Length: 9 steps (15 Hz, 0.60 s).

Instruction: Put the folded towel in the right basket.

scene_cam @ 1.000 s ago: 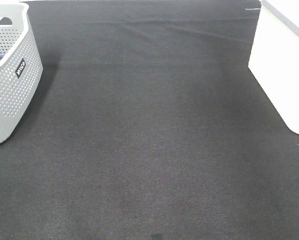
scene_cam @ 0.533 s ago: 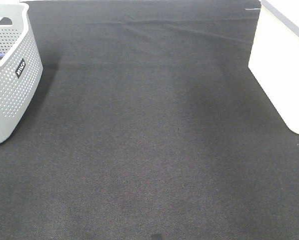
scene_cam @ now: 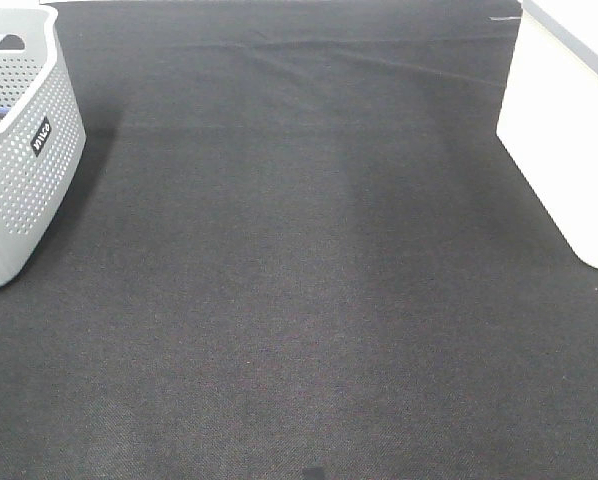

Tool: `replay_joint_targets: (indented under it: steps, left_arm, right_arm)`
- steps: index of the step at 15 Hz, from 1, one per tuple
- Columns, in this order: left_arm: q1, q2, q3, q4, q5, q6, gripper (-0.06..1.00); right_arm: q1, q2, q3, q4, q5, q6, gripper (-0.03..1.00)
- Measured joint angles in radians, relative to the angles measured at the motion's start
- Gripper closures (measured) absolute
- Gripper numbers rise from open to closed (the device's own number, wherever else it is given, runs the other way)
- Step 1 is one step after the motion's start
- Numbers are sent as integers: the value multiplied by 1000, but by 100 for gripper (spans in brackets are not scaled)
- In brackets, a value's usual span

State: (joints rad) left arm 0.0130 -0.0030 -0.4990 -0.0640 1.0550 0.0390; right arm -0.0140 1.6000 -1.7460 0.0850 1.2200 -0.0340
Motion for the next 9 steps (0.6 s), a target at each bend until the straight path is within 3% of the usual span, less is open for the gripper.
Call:
replay_joint_targets:
  steps: [9]
  left_arm:
    - [0, 0, 0, 0, 0, 0, -2]
  right_arm:
    - [0, -595, 898, -2, -21, 34, 29]
